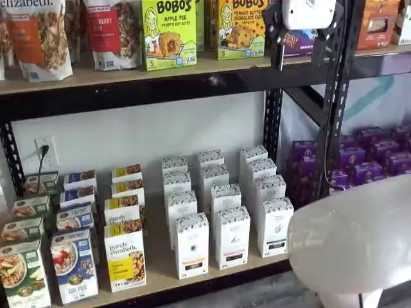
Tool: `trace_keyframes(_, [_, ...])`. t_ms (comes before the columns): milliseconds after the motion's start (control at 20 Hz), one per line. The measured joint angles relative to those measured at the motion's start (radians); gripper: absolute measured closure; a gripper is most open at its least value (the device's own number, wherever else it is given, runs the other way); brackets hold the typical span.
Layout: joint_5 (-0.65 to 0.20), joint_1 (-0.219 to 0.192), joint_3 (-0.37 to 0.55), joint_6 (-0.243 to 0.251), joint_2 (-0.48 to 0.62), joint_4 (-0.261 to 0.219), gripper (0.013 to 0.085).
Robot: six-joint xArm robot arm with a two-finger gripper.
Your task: Pick up the white box with a green strip in the middle, on the bottom shelf, the sixth box from the left
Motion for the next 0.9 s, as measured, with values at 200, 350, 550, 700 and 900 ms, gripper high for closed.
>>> trace_keyframes(200, [-0.05, -0.033, 0.028, -0.023, -0.028, 0.043, 0.013])
trace_keyframes(350, [-0.07, -0.032, 0.044, -0.026, -0.031, 0.033, 0.013])
trace_keyframes(550, [-0.137, -0.012, 0.097, -0.016, -0.042, -0.005, 0.013])
trace_keyframes(700, [-0.181, -0.001, 0.133, -0.008, -0.041, -0.031, 0.013])
trace_keyframes(900, [-0.246, -0.015, 0.193, -0.021, -0.029, -0.044, 0.013])
